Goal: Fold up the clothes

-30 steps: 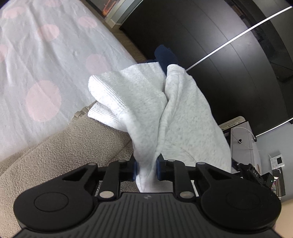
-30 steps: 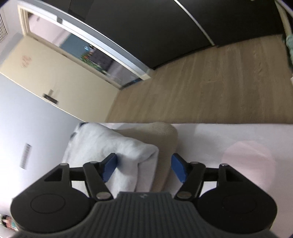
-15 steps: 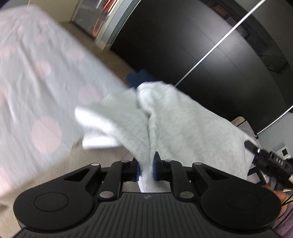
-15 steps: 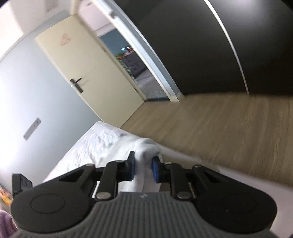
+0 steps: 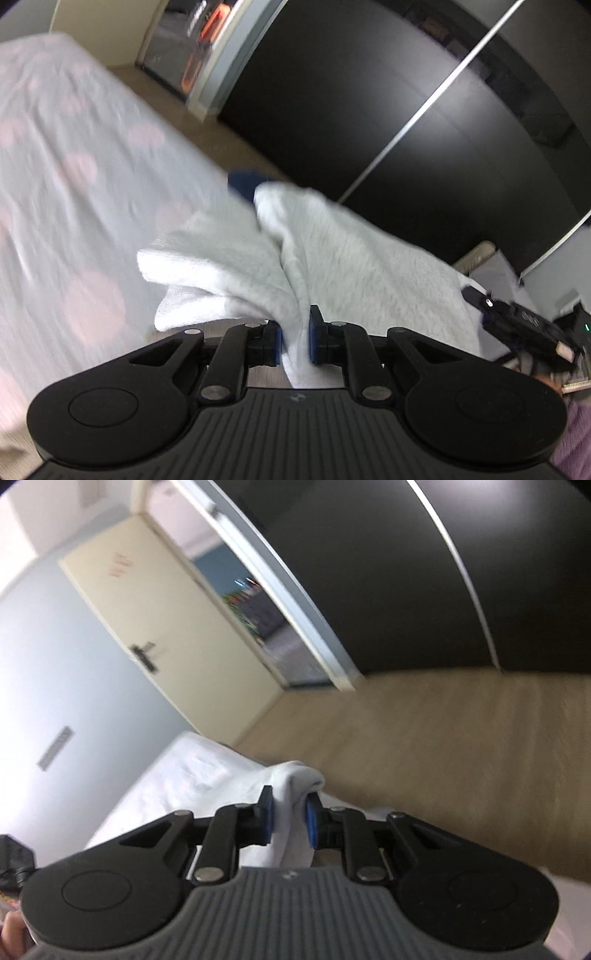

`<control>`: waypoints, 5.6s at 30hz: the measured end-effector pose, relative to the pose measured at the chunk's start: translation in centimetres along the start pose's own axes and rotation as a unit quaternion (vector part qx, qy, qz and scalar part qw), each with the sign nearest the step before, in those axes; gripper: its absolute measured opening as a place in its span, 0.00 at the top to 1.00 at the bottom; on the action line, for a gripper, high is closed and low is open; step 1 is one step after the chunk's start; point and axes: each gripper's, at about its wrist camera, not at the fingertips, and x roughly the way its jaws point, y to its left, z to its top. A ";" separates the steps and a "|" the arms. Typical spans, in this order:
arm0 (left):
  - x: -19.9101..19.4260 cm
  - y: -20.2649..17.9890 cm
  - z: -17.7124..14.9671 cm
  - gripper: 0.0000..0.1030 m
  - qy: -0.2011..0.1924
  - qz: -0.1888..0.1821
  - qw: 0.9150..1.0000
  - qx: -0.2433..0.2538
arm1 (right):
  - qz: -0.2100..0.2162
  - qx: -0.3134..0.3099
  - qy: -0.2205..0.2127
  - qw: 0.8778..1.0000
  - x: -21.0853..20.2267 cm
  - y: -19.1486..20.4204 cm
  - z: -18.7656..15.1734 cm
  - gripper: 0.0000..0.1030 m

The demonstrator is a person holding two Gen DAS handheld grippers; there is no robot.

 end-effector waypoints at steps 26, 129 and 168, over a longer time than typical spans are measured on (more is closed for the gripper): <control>-6.1 1.2 -2.5 0.80 -0.026 0.028 0.999 0.002 | -0.089 -0.078 0.028 0.993 -6.8 6.5 -6.5 0.76; -20.2 -12.8 -20.2 0.21 -0.124 0.219 0.959 0.130 | -0.188 -0.239 0.010 0.953 -21.5 26.0 -20.0 0.09; -19.9 -13.3 -20.3 0.21 -0.111 0.234 0.957 0.131 | -0.181 -0.244 0.009 0.953 -21.6 25.9 -20.6 0.09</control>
